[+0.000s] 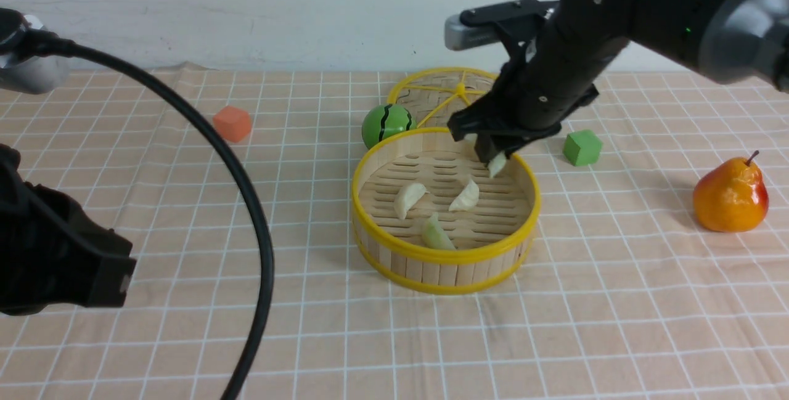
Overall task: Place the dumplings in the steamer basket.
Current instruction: Use the right arm to put the dumpling into the steamer
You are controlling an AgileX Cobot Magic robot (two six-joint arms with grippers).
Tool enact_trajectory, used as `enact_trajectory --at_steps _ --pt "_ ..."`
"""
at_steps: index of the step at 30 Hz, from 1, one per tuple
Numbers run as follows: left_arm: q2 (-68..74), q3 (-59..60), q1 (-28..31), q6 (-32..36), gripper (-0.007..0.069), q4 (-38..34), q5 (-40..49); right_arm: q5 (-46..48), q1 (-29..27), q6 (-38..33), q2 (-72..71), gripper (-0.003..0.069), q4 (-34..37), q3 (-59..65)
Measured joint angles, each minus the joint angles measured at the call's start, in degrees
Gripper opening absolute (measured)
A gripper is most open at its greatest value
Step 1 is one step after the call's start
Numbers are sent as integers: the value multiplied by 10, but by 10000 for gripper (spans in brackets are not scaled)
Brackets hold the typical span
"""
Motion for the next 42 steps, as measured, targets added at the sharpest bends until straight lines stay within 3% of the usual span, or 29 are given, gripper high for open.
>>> enact_trajectory --at_steps 6,12,24,35,42 --pt "0 0 0 0 11 0 1 8 -3 8 95 204 -26 -80" --pt "0 0 0 0 13 0 10 82 -12 56 146 204 -74 -119" --pt "0 0 0 0 16 0 -2 127 -7 8 156 206 -14 -122" --pt "0 0 0 0 17 0 -2 128 5 -17 161 351 4 -113" --pt "0 1 0 -3 17 26 -2 128 6 -28 134 353 5 -112"
